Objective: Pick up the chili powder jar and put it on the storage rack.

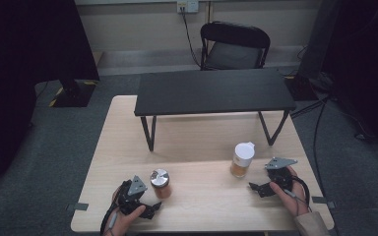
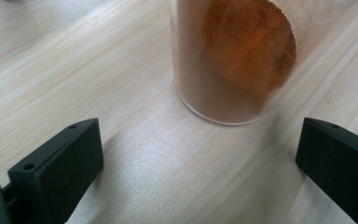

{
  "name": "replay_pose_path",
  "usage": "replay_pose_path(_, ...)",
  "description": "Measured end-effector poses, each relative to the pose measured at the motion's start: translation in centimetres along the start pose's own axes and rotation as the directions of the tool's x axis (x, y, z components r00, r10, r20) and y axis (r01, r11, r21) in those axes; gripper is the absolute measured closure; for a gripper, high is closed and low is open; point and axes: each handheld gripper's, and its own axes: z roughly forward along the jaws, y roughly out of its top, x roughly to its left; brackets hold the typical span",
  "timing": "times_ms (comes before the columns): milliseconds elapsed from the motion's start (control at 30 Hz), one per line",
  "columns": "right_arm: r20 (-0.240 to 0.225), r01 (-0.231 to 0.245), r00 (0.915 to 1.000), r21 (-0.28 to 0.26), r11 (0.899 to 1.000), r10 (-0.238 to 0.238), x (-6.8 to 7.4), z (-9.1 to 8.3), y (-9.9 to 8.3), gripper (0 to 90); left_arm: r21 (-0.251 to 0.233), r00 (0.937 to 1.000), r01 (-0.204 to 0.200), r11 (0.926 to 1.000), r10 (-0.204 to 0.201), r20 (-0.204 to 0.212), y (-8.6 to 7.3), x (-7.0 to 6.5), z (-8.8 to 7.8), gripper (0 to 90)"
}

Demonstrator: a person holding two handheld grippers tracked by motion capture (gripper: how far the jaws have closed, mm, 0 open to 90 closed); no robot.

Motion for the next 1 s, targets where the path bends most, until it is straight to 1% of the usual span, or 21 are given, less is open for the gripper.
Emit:
replay_pose_path(67, 0.0, 0.0, 1.0, 0.0, 1.0, 0.0, 0.0, 0.0, 0.0, 0.0, 0.0, 1.0, 0.001, 1.0, -0.001, 0.002, 0.0, 0.0, 0.0, 0.0)
replay_pose_path(133, 0.0, -0.001, 1.0, 0.0, 1.0, 0.001, 0.0, 0.0, 0.0, 0.0, -0.007, 0.9998, 0.017, 0.9998, -0.017, 0.005, -0.1, 0.2, -0.1, 0.3)
replay_pose_path(533, 0.0, 0.0, 1.0, 0.0, 1.0, 0.0, 0.0, 0.0, 0.0, 0.0, -0.024, 0.9981, 0.057, 0.9981, -0.057, 0.023, 0.0, 0.5, -0.2, 1.3)
replay_pose_path(700, 0.0, 0.0, 1.0, 0.0, 1.0, 0.0, 0.0, 0.0, 0.0, 0.0, -0.034, 0.9977, 0.056, 0.9978, -0.055, 0.041, 0.3, 0.7, -0.1, 1.4)
replay_pose_path(767, 0.0, 0.0, 1.0, 0.0, 1.0, 0.0, 0.0, 0.0, 0.0, 0.0, -0.035, 0.9978, 0.053, 0.998, -0.052, 0.042, 0.4, 0.7, -0.1, 1.4)
replay_pose_path(900, 0.0, 0.0, 1.0, 0.0, 1.0, 0.0, 0.0, 0.0, 0.0, 0.0, -0.047, 0.9969, 0.066, 0.9967, -0.064, 0.046, 0.6, 0.7, 0.1, 1.3)
replay_pose_path(1000, 0.0, 0.0, 1.0, 0.0, 1.0, 0.0, 0.0, 0.0, 0.0, 0.0, -0.045, 0.997, 0.061, 0.9971, -0.059, 0.049, 0.9, 0.6, 0.3, 1.4)
